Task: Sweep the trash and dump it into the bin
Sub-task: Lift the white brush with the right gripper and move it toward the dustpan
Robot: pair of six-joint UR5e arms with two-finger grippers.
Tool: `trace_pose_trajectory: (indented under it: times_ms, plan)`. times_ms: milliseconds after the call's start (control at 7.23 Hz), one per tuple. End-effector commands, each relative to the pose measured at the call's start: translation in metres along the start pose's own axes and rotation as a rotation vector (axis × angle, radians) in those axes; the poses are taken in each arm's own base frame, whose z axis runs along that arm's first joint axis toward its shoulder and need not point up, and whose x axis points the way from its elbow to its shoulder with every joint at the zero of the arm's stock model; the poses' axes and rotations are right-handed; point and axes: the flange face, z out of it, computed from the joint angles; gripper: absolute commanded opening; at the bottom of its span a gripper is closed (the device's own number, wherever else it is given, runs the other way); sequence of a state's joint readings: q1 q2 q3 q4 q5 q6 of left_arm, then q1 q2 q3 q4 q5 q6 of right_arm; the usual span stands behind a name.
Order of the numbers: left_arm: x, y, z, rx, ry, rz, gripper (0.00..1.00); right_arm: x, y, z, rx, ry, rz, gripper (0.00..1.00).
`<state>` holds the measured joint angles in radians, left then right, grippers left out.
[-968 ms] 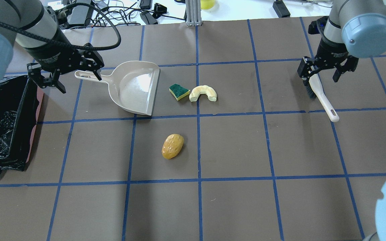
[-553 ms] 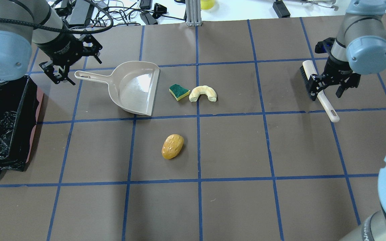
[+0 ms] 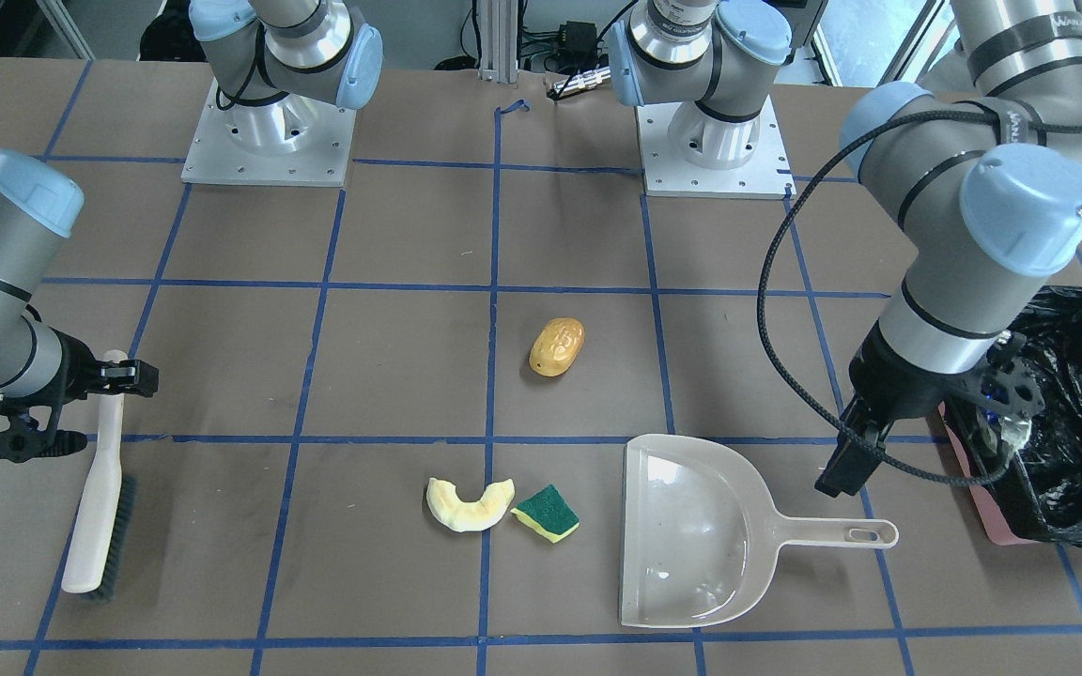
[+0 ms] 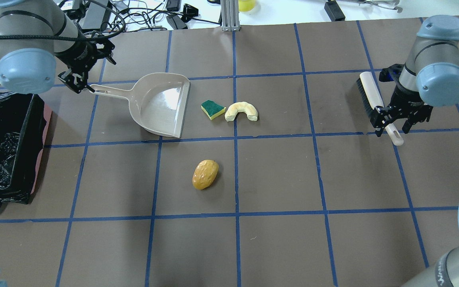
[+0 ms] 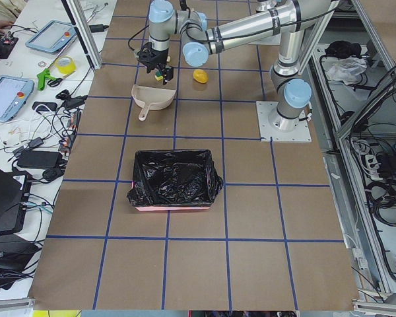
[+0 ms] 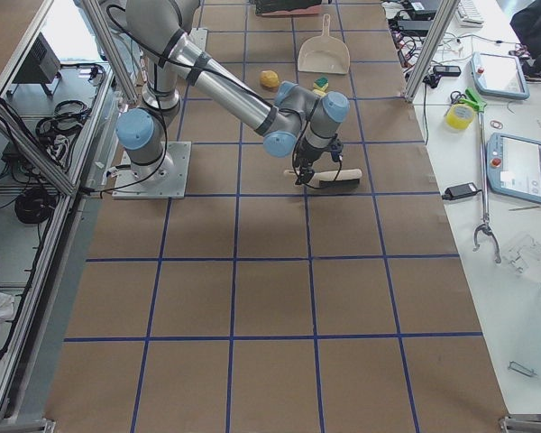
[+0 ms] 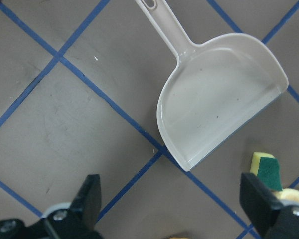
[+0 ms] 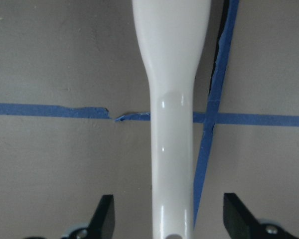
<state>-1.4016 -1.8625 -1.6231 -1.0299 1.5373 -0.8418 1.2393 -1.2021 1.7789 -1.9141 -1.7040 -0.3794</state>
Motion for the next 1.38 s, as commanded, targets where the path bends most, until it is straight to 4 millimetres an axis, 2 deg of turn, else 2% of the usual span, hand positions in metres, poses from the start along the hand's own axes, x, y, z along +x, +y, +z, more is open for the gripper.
trace_pose_trajectory:
  times_ms: [0,138,276,553,691,829,968,1106,1244]
  plan:
    - [0.018,-0.020,0.041,-0.003,-0.004,-0.090,1.00,0.001,0.000,-0.001,0.006,0.002,0.006,0.58]
    - [0.028,-0.030,0.054,-0.005,-0.006,-0.100,1.00,0.002,-0.001,-0.003,0.010,0.004,0.008,0.41]
    - [0.033,-0.035,0.070,-0.014,-0.020,-0.100,1.00,0.002,-0.001,-0.003,0.010,0.004,0.006,0.29]
    - [0.030,-0.034,0.095,-0.033,-0.056,-0.117,1.00,0.001,-0.002,-0.004,0.015,-0.005,0.003,0.10]
    - [0.030,-0.036,0.100,-0.035,-0.063,-0.149,1.00,0.002,-0.003,-0.012,0.036,0.001,0.008,0.08]
    - [0.028,-0.042,0.105,-0.037,-0.066,-0.166,1.00,0.006,-0.010,-0.045,0.094,0.032,0.019,0.08]
    - [0.025,-0.046,0.114,-0.045,-0.076,-0.174,1.00,0.003,-0.016,-0.065,0.104,0.039,0.015,0.08]
    - [0.023,-0.051,0.121,-0.051,-0.080,-0.182,0.99,-0.012,-0.015,-0.069,0.088,0.039,0.035,0.08]
    - [0.021,-0.054,0.126,-0.056,-0.084,-0.188,0.99,-0.041,-0.012,-0.079,0.093,0.050,0.050,0.08]
